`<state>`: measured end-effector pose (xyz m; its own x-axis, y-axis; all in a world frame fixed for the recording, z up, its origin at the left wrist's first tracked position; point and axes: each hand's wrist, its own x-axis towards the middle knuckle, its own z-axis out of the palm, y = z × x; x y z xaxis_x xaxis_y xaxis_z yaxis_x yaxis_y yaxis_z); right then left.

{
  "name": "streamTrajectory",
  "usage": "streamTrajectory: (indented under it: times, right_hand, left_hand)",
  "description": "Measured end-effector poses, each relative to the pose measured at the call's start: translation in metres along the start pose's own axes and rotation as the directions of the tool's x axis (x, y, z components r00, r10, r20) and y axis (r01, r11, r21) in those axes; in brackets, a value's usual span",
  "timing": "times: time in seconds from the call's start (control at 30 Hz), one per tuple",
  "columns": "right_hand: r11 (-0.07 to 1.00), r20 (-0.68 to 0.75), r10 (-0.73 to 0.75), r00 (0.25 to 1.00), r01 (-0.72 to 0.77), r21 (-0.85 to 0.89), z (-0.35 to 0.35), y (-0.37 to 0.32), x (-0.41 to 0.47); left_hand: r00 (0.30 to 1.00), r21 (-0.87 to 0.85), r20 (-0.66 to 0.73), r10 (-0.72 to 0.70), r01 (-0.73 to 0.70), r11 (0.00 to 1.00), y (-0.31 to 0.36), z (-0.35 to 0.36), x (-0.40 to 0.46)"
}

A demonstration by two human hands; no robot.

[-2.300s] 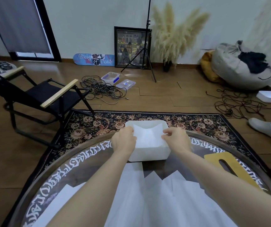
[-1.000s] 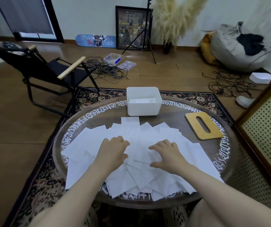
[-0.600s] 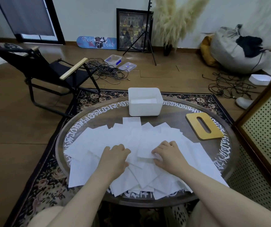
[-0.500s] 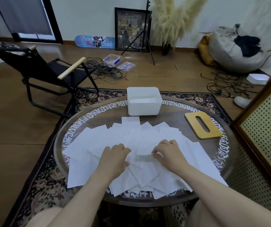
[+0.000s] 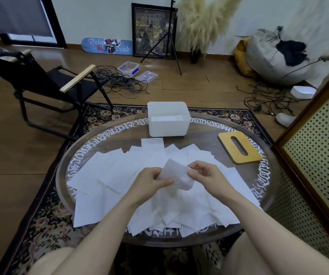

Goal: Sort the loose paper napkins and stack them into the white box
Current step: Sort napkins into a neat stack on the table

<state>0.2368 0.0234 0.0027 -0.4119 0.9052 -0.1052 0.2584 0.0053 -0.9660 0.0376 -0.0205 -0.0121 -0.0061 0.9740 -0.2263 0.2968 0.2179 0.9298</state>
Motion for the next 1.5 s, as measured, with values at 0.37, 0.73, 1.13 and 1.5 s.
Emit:
streamTrajectory:
  times: [0.37, 0.73, 1.13, 1.5]
  right_hand:
    - [0.985, -0.024, 0.166, 0.986, -0.167, -0.032, -0.003, 0.005, -0.011]
    - [0.858, -0.371, 0.221, 0.902, -0.36, -0.365, -0.09, 0.052, -0.008]
    - [0.695, -0.312, 0.532, 0.787, -0.617, -0.369, -0.099, 0.07, -0.008]
    - [0.743, -0.408, 0.463, 0.786, -0.596, -0.304, -0.097, 0.062, 0.001]
  left_hand:
    - [0.983, -0.18, -0.11, -0.144, 0.122, 0.976, 0.013, 0.027, 0.004]
    - [0.955, -0.226, -0.186, -0.23, 0.187, 0.956, 0.021, 0.04, 0.012]
    - [0.947, -0.27, -0.163, -0.276, 0.226, 0.936, 0.025, 0.05, 0.015]
    - [0.943, -0.263, -0.155, -0.296, 0.249, 0.932, 0.022, 0.042, 0.013]
